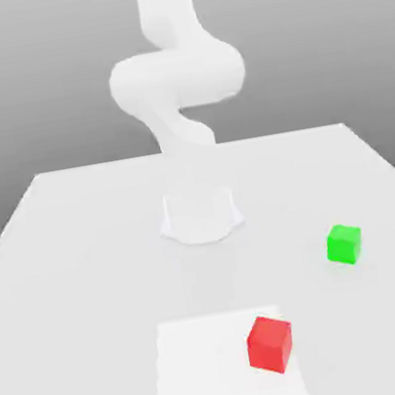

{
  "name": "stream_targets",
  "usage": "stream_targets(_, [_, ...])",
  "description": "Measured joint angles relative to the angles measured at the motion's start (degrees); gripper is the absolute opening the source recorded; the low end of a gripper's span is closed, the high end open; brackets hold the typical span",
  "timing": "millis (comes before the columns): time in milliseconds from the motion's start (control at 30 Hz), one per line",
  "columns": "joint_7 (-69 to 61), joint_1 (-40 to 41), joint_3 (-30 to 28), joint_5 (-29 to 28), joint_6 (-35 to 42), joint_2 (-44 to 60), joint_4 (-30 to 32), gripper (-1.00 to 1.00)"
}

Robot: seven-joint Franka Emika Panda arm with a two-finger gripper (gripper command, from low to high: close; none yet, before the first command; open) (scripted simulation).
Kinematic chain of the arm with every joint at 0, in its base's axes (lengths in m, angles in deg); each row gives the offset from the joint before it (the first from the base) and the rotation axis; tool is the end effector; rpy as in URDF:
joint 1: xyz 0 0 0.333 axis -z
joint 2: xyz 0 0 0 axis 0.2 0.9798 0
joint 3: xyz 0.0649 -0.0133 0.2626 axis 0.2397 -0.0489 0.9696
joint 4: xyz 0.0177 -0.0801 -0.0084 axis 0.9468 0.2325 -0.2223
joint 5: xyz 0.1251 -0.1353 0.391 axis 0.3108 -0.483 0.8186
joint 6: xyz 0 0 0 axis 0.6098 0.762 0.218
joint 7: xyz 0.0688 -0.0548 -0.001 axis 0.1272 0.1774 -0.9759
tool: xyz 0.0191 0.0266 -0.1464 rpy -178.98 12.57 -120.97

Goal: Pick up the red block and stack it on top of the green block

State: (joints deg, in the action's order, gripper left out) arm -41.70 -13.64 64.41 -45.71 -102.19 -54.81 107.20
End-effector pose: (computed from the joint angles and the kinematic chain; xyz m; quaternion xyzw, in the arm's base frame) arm 0.4795 0.0084 0.5937 -0.8818 0.3152 -0.3273 0.1262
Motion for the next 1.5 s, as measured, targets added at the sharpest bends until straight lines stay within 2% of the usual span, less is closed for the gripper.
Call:
stream_targets(300, [-19.69,-6.91,-3.40,-0.83,-10.01,19.05,8.43,0.00])
stream_targets(667, [-45.47,-13.12,-4.95,1.30,-21.99,41.95,18.52,0.00])
stream_targets(867, [-50.65,-11.87,-2.86,4.28,-31.66,54.44,18.32,0.00])
stream_targets(900, [-50.95,-11.44,-2.35,4.62,-33.27,56.33,18.05,-1.00])
stream_targets(1133, [-51.04,-11.32,-2.20,4.74,-33.48,56.72,18.00,-1.00])
stream_targets(1333, [-48.96,-12.47,-3.37,2.04,-24.39,45.77,19.81,-1.00])
stream_targets(1500, [-49.01,-24.75,3.25,6.04,-21.32,36.27,26.06,-1.00])
